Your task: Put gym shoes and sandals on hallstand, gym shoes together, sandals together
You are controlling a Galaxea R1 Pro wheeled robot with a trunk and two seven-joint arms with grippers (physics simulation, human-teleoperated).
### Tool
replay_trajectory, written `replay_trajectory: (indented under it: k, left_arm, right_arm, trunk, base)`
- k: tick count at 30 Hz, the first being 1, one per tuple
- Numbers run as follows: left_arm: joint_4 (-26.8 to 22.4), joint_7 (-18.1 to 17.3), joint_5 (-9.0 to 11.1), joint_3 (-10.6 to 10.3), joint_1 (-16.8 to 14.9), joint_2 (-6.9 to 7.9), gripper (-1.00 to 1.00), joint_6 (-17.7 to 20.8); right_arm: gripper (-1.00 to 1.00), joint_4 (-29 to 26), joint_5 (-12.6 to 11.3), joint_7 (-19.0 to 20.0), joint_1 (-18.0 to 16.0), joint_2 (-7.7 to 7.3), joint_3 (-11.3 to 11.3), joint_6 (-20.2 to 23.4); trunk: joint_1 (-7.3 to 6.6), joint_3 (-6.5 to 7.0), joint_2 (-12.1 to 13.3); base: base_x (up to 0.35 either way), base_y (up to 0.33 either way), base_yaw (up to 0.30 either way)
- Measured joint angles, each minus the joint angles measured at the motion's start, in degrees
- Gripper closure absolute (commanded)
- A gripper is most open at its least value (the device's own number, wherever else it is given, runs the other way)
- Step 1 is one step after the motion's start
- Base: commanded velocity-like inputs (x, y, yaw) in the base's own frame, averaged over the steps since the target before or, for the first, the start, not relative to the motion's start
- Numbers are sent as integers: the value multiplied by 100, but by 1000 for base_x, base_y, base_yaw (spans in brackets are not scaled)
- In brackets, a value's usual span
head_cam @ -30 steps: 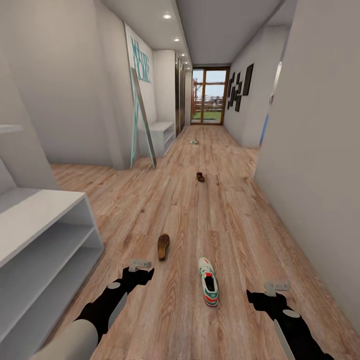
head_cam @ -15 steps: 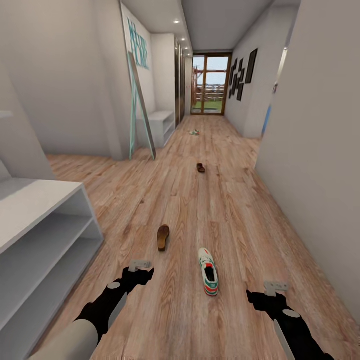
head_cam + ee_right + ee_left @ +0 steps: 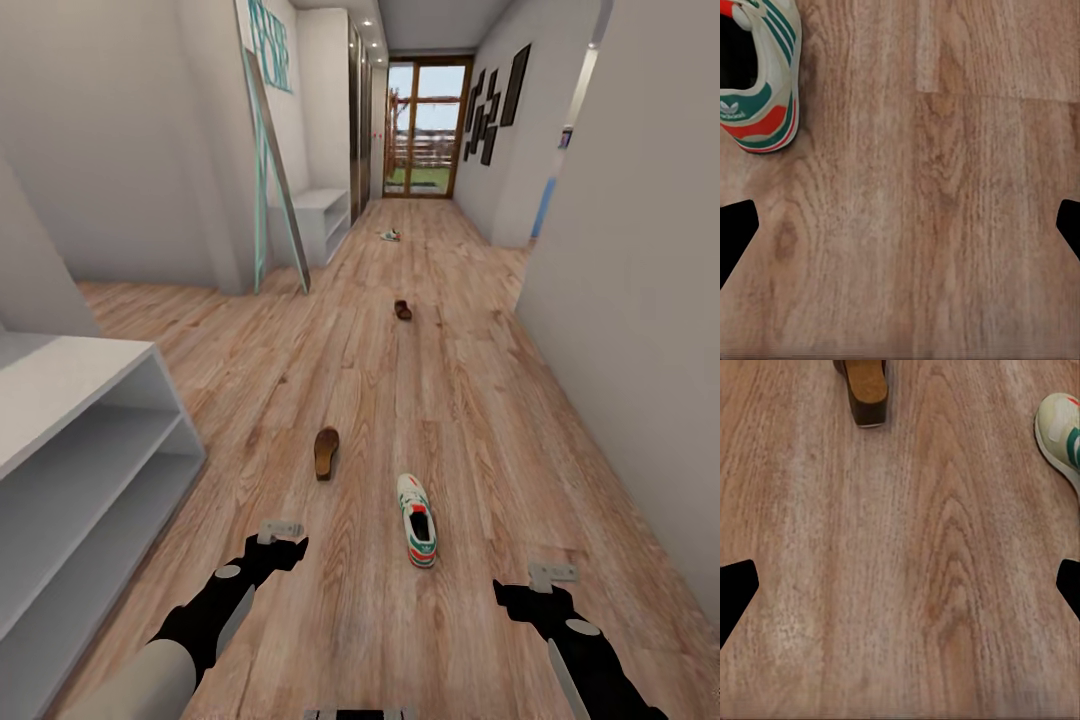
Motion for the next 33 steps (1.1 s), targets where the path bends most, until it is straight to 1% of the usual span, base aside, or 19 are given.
replay_trajectory:
  k: [5, 14, 26, 33]
  left_arm:
    - [0, 0, 0, -1, 0, 0, -100, -3]
    - [0, 0, -6, -5, 0, 0, -100, -3]
    - [-4, 0, -7, -49, 6, 0, -100, -21]
    - [-9, 0, -3, -75, 11, -5, -100, -41]
  right_arm:
    - [-100, 0, -3, 4, 1, 0, 0, -3]
    - [-100, 0, -3, 1, -1, 0, 7, -4]
    - [-100, 13, 3, -2, 0, 0, 9, -5]
    - [-100, 248, 4, 10, -1, 6, 26, -13]
  trunk:
    - [13, -141, -7]
    - [36, -347, -19]
    - [36, -348, -19]
    - [33, -348, -19]
  base:
    - [0, 0, 0]
    - [0, 0, 0]
    - [3, 0, 0]
    - [188, 25, 0]
